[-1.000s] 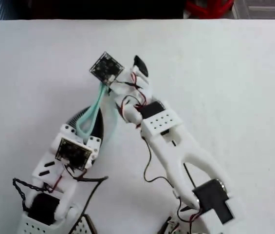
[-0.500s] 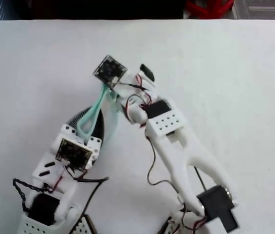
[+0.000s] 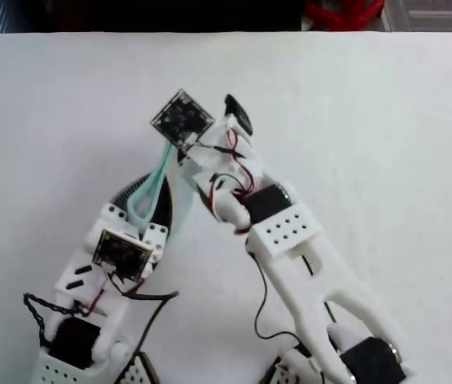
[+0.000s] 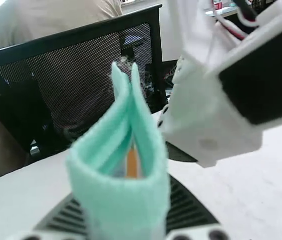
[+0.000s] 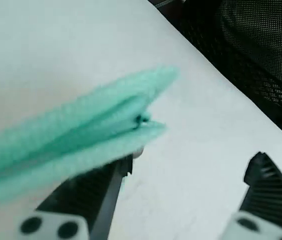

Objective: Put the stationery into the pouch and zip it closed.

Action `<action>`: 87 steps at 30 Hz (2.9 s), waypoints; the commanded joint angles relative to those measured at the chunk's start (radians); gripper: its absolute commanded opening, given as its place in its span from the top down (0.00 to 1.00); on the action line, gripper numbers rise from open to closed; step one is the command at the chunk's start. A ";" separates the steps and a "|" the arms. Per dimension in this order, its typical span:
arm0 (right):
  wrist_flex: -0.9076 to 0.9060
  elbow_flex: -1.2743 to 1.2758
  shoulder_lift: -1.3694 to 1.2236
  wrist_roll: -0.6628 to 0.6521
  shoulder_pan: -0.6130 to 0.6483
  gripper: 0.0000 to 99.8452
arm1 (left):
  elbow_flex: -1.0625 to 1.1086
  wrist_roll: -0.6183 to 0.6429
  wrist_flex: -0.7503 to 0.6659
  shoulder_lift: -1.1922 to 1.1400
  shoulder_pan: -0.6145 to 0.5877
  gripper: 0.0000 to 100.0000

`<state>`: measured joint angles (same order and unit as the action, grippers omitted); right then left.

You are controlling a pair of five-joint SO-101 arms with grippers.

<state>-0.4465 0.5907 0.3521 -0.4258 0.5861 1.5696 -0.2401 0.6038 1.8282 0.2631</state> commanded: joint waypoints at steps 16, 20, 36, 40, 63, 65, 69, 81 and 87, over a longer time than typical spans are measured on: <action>0.022 -0.009 0.013 0.031 -0.004 0.64 | 0.046 -0.008 -0.002 -0.004 -0.008 0.96; 0.067 -0.011 -0.024 0.031 0.013 0.64 | 0.046 -0.008 -0.002 -0.004 -0.008 0.96; 0.302 -0.176 -0.426 0.031 -0.073 0.64 | 0.046 -0.008 -0.002 -0.004 -0.008 0.96; 0.323 -0.153 -0.444 0.031 -0.074 0.64 | 0.048 -0.009 -0.002 -0.004 -0.008 0.96; 0.042 0.299 0.183 0.026 -0.022 0.64 | 0.058 -0.011 -0.025 -0.004 -0.015 0.96; 0.044 0.292 0.162 0.029 0.002 0.64 | 0.058 -0.011 -0.025 -0.004 -0.015 0.96; 0.065 0.267 0.097 0.031 0.015 0.64 | 0.058 -0.011 -0.025 -0.004 -0.015 0.96; 0.081 0.086 -0.119 0.109 0.015 0.64 | 0.058 -0.011 -0.025 -0.004 -0.015 0.96; 0.114 -0.006 -0.272 0.109 0.008 0.64 | 0.058 -0.011 -0.025 -0.004 -0.015 0.96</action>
<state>-0.3590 0.6613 0.1312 -0.3245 0.5923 1.5804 -0.2401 0.5808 1.8282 0.2539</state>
